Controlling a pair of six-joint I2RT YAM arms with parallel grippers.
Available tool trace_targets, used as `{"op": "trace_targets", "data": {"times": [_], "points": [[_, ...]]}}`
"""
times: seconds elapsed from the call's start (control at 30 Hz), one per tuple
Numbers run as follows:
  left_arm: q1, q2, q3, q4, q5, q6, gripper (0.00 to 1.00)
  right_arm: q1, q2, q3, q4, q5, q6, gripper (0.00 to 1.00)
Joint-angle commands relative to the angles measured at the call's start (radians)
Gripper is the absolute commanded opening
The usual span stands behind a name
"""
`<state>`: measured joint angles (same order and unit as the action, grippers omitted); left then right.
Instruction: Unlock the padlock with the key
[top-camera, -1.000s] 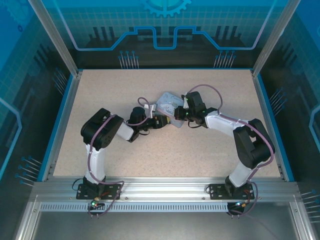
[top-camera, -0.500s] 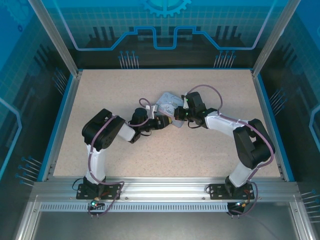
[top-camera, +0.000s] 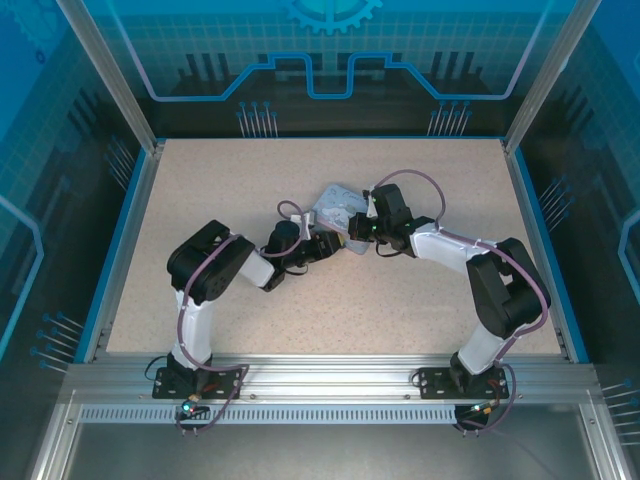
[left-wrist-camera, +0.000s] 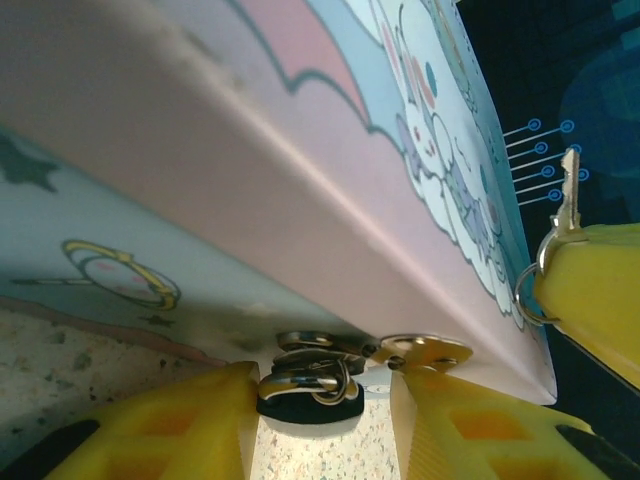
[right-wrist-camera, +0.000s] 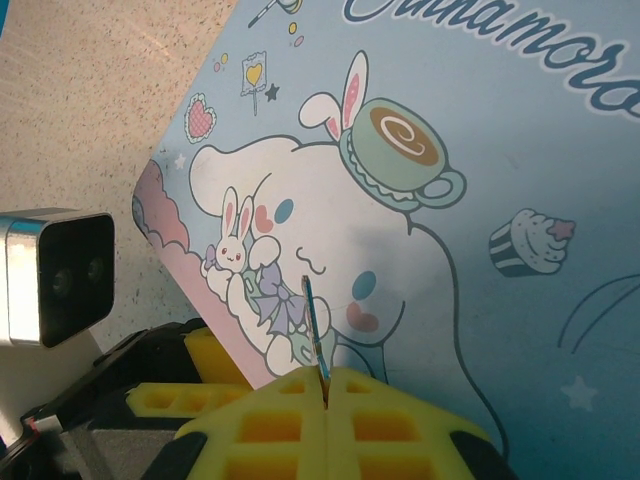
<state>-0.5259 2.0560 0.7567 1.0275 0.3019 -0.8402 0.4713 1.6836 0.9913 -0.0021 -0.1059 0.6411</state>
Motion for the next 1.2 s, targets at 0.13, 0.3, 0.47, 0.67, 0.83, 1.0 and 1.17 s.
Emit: {"op": "trace_targets", "data": {"times": [0.13,0.3,0.47,0.67,0.83,1.0,1.17], "points": [[-0.018,-0.034,-0.02,0.032,-0.117,-0.057,0.41,0.012,0.008,-0.037,-0.082,0.02,0.025,0.0],[-0.041,-0.034,-0.019,0.034,-0.182,-0.058,0.41,0.016,0.017,-0.034,-0.085,0.017,0.033,0.0],[-0.062,-0.028,-0.013,0.03,-0.252,-0.045,0.41,0.017,0.024,-0.029,-0.093,0.018,0.041,0.0],[-0.079,0.003,0.017,0.034,-0.267,-0.035,0.41,0.021,0.029,-0.028,-0.088,0.015,0.045,0.0],[-0.092,0.005,0.039,-0.019,-0.285,-0.013,0.39,0.022,0.028,-0.028,-0.087,0.017,0.045,0.0],[-0.108,0.007,0.057,-0.064,-0.303,0.006,0.36,0.024,0.03,-0.025,-0.085,0.018,0.044,0.0],[-0.111,0.013,0.063,-0.056,-0.3,0.009,0.3,0.026,0.028,-0.025,-0.082,0.018,0.043,0.0]]}}
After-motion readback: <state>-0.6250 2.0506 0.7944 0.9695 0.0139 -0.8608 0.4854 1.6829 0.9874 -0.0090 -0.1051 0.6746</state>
